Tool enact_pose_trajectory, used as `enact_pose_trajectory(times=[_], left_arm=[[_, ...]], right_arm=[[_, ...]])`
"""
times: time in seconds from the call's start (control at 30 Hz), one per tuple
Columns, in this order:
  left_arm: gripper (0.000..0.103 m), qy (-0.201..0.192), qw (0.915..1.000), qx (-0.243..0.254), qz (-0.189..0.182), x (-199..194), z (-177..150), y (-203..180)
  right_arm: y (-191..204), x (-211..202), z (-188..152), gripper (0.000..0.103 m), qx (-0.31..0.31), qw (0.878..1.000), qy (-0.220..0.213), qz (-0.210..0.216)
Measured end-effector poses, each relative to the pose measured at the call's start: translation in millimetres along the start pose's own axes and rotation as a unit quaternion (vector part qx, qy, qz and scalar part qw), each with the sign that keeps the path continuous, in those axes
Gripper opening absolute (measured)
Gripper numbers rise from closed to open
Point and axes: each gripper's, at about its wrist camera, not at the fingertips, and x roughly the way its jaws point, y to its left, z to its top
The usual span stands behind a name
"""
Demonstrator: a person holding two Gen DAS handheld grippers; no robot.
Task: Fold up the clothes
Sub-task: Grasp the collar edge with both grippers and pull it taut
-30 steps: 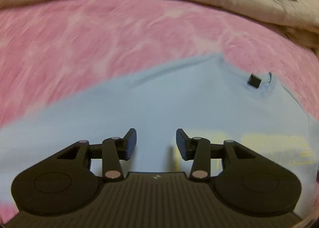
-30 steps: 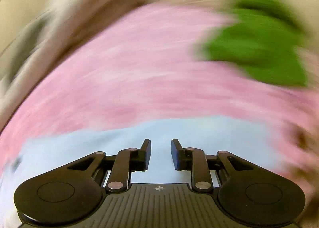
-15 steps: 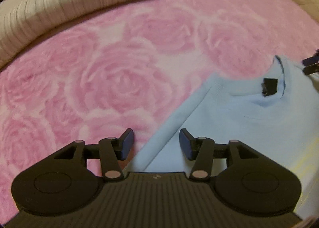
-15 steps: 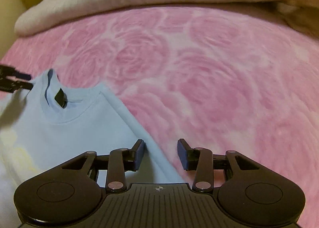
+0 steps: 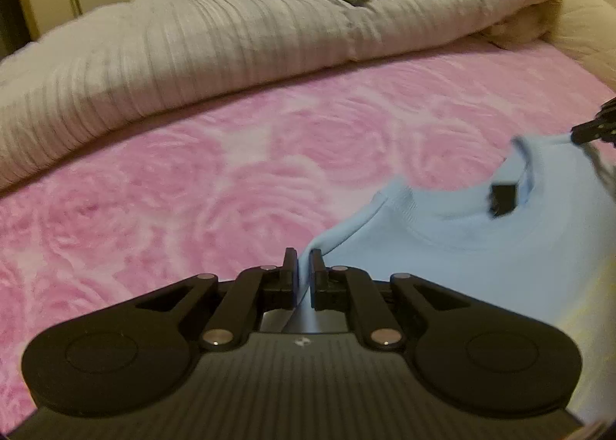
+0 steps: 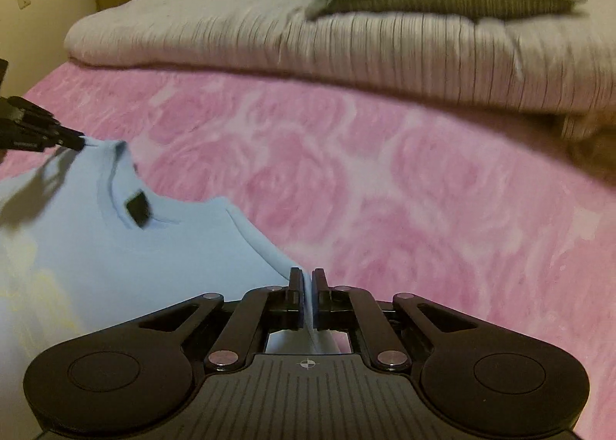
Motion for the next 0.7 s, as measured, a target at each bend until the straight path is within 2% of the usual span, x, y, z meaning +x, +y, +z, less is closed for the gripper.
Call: enact_pose_trajectory(times=[0.1, 0.17, 0.23, 0.3, 0.33, 0.4, 0.47, 0.53, 0.63, 0.7], left_arm=[[0.006, -0.005, 0.9997, -0.005, 0.024, 12.2, 2.3, 0.1], [0.009, 0.019, 0.9992, 0.000, 0.034, 26.4, -0.5, -3.1], [0.014, 0.022, 0.9983, 0.009, 0.054, 30.1, -1.7, -7.0], [0.022, 0.015, 0.9978, -0.019, 0.062, 19.4, -0.8, -0.5], [0.033, 0.007, 0.9968, -0.039, 0.070, 9.9, -1.7, 4.8], [0.031, -0.005, 0.9925, -0.078, 0.095, -11.4, -5.9, 16.7], [0.031, -0.004, 0.9867, -0.114, 0.115, -36.3, -15.9, 30.0], [0.031, 0.013, 0.9824, -0.162, 0.092, -65.4, -38.0, 42.9], [0.031, 0.058, 0.9733, -0.213, 0.062, -112.1, -86.3, 43.3], [0.031, 0.098, 0.9616, -0.252, 0.045, -142.2, -126.9, 32.2]], right_arm=[[3.3, 12.9, 5.7, 0.002, 0.003, 0.999, -0.013, -0.029], [3.2, 30.8, 7.1, 0.002, 0.008, 0.999, 0.015, -0.037], [2.4, 47.8, 7.0, 0.005, 0.015, 0.998, 0.049, -0.044], [-3.4, 37.1, 8.6, 0.027, 0.051, 0.995, 0.031, -0.077], [-7.0, 29.1, 9.9, 0.030, 0.072, 0.992, 0.021, -0.099], [-18.9, 2.2, 8.0, 0.039, 0.134, 0.981, -0.007, -0.140], [-34.8, -32.6, -5.3, 0.040, 0.222, 0.967, -0.024, -0.125], [-41.0, -64.6, -26.8, 0.041, 0.292, 0.951, -0.025, -0.095], [-19.6, -108.0, -74.2, 0.041, 0.351, 0.934, 0.006, -0.070], [3.7, -134.7, -110.6, 0.041, 0.383, 0.921, 0.036, -0.061]])
